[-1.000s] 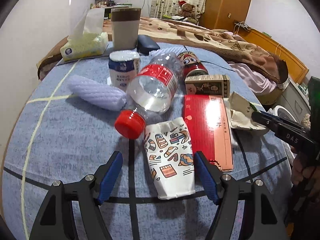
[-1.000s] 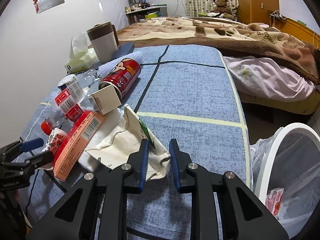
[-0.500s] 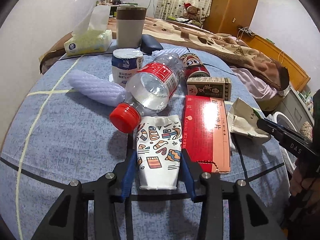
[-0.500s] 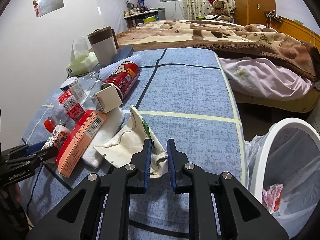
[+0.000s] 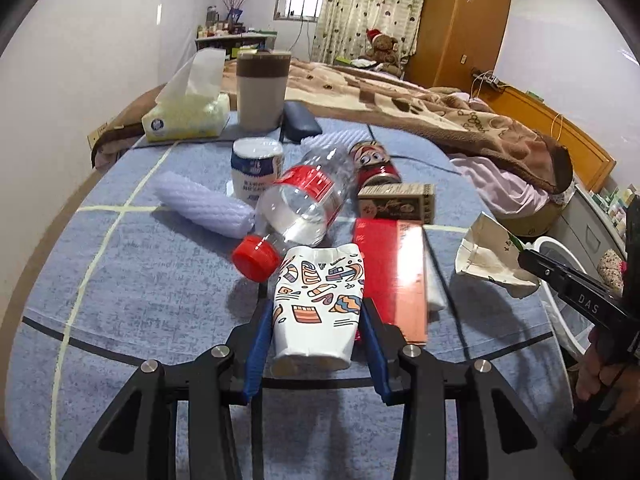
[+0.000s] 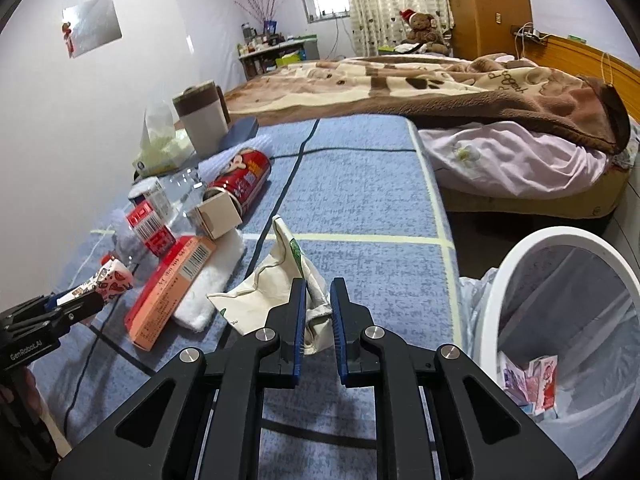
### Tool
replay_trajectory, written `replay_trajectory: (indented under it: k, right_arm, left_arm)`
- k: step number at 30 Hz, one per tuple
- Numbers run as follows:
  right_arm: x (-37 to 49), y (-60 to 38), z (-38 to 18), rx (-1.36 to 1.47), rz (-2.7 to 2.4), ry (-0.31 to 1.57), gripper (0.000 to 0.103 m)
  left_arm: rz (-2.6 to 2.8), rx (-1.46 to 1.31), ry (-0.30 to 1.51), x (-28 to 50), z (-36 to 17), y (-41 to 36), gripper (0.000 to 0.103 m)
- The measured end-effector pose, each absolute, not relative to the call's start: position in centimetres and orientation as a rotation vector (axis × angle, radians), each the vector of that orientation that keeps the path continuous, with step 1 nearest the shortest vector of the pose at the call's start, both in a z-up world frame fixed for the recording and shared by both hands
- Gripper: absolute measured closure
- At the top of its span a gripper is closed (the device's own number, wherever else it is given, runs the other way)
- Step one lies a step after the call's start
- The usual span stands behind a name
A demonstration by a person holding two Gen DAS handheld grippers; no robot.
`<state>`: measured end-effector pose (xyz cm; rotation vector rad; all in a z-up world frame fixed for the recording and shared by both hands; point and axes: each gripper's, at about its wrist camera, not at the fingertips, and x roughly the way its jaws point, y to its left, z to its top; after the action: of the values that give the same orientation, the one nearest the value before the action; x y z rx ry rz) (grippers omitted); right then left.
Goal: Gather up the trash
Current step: 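Carry wrapper and paper bag over the bin and release both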
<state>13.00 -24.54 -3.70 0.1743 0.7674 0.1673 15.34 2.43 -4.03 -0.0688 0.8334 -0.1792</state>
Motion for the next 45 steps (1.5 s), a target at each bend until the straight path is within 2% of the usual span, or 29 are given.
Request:
replay_trajectory:
  k: [12,24,45]
  right_arm:
    - [9.9,-28.0,-0.7,0.225,0.101,0.652,0.091]
    - [6.2,-32.5,1.3,0.257,-0.035,0.549,0.091]
    - [2.4,-39.8,-0.6,0.287,-0.333,0.569,0.090]
  left_arm:
    - [-0.276,-0.022,0.730,13.4,-0.1,-2.2,0.060]
    - [-0.412,0.068,0.631,11.4,2.7,-10.5,0.060]
    - [-0.653,0.172,0.622,9.7,1.7,-23.7,0.060]
